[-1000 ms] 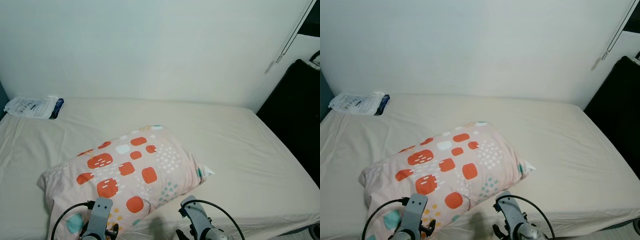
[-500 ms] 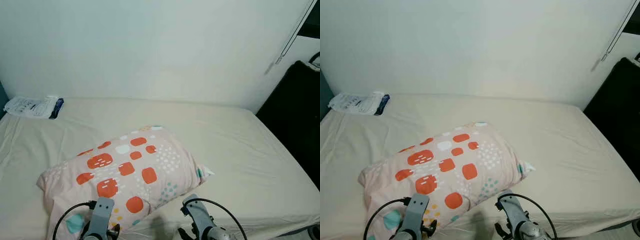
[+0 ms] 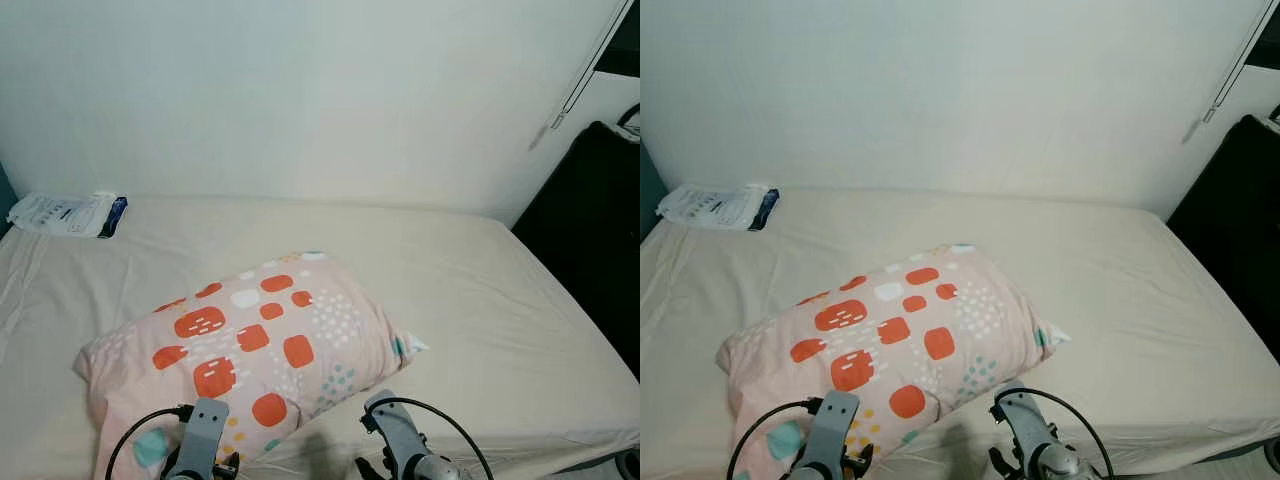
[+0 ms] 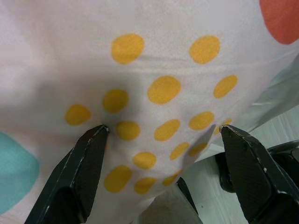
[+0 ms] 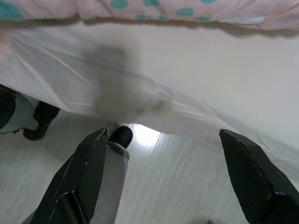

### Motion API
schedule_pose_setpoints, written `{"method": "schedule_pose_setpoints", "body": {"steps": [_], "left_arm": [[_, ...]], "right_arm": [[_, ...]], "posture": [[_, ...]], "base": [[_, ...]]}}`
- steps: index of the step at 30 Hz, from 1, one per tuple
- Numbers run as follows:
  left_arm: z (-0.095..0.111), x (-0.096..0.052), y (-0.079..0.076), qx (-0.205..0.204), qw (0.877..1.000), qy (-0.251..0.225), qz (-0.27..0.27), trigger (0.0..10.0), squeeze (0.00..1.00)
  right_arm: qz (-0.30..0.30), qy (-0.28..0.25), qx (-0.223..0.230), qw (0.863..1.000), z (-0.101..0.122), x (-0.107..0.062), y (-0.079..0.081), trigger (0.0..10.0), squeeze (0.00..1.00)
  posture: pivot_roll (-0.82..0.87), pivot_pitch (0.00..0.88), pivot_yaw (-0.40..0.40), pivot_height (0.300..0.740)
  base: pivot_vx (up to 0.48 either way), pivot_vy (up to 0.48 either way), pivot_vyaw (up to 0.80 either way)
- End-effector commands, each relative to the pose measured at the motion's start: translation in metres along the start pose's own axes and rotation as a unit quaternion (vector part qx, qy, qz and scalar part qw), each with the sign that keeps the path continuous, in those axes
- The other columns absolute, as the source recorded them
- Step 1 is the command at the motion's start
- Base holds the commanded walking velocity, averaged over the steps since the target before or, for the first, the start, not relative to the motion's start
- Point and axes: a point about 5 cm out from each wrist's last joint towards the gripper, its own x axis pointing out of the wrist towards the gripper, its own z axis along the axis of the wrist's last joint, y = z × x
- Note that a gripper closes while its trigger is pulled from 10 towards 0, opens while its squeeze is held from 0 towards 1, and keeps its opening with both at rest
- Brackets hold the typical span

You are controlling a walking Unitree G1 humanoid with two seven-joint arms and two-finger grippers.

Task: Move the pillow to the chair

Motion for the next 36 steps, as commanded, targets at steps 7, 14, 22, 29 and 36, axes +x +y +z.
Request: {"method": "schedule_pose_setpoints", "body": {"steps": [7,14,22,29,36], "left_arm": [[-0.006,-0.002,-0.007,0.002,1.0,0.01,-0.01,10.0,0.0],[-0.008,-0.002,-0.008,0.006,1.0,0.011,-0.013,10.0,0.0],[0.0,0.001,-0.002,0.009,1.0,0.005,-0.006,10.0,0.0],[0.003,0.002,-0.003,0.006,1.0,0.002,-0.006,10.0,0.0],[0.003,0.002,-0.002,0.009,1.0,0.002,-0.006,10.0,0.0]], "right_arm": [[0.002,0.013,-0.003,1.0,-0.005,-0.001,0.0,10.0,0.0],[0.005,0.012,-0.002,1.0,-0.005,0.0,0.003,10.0,0.0],[0.001,0.012,-0.001,1.0,-0.003,0.0,0.001,10.0,0.0],[-0.001,0.012,-0.002,1.0,-0.002,0.0,-0.001,10.0,0.0],[-0.002,0.007,0.002,1.0,0.002,0.001,0.001,10.0,0.0]], "posture": [[0.11,0.0,-0.164,0.74],[0.12,0.0,-0.159,0.74],[0.11,0.0,-0.164,0.74],[0.12,0.0,-0.164,0.74],[0.11,0.0,-0.158,0.74]], "base": [[0.0,0.0,0.0],[0.0,0.0,0.0],[0.0,0.0,0.0],[0.0,0.0,0.0],[0.0,0.0,0.0]]}}
